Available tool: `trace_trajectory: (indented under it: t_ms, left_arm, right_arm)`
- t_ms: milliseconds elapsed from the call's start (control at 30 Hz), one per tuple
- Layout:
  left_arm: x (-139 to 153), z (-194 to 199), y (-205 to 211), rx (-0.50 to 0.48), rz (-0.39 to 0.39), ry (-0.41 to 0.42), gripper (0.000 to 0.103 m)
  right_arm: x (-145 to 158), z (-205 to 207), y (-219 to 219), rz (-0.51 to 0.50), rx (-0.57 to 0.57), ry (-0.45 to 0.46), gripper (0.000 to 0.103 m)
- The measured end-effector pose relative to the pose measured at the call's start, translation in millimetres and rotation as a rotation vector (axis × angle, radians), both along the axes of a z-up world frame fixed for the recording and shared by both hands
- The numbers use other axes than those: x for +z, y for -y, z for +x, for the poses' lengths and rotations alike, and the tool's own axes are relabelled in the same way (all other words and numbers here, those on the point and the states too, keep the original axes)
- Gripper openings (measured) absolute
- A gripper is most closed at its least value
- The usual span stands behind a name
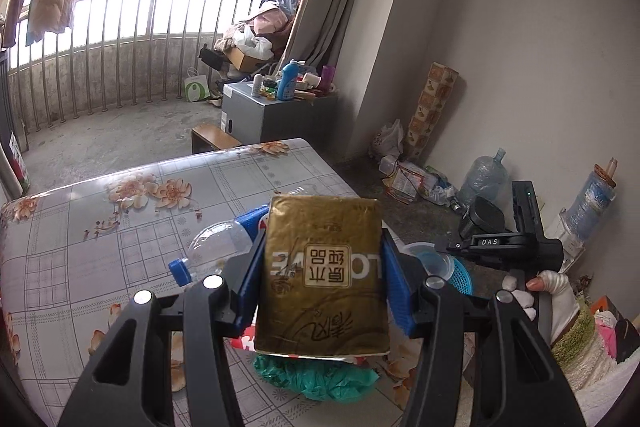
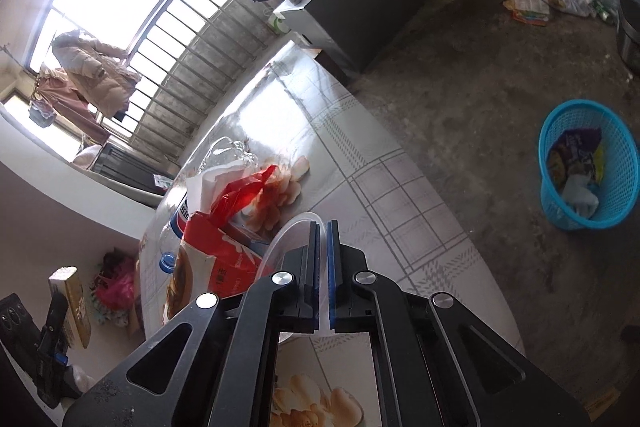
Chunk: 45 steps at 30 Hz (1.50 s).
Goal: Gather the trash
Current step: 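Lift the gold packet with the left gripper while the right gripper grasps the clear plastic cup, then carry the gold packet and cup over the blue basket and open both grippers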
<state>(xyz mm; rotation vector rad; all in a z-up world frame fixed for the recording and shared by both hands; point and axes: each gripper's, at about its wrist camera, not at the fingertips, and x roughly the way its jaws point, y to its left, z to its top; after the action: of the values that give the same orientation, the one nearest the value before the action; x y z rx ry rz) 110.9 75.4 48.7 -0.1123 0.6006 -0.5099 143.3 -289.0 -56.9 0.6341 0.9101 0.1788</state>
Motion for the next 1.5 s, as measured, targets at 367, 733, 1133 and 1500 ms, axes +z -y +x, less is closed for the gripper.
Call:
trace_trajectory:
  t_ms: [367,733,1133,1500]
  left_arm:
    - [14,15,148,-0.335,-0.029,-0.077,0.052]
    - [-35,79,371,-0.577,0.060,-0.320,0.052]
    - [-156,138,531,-0.606,0.284,-0.408,0.071]
    - [-154,152,522,-0.558,0.238,-0.353,0.078]
  right_arm:
    - [0,-70,83,0.081,-0.184,0.067,0.001]
    - [-38,-92,216,0.040,-0.563,0.030,0.001]
    - [-131,-28,308,0.015,-0.721,-0.127,0.009]
    - [-160,-38,309,0.034,-0.755,-0.164,0.041]
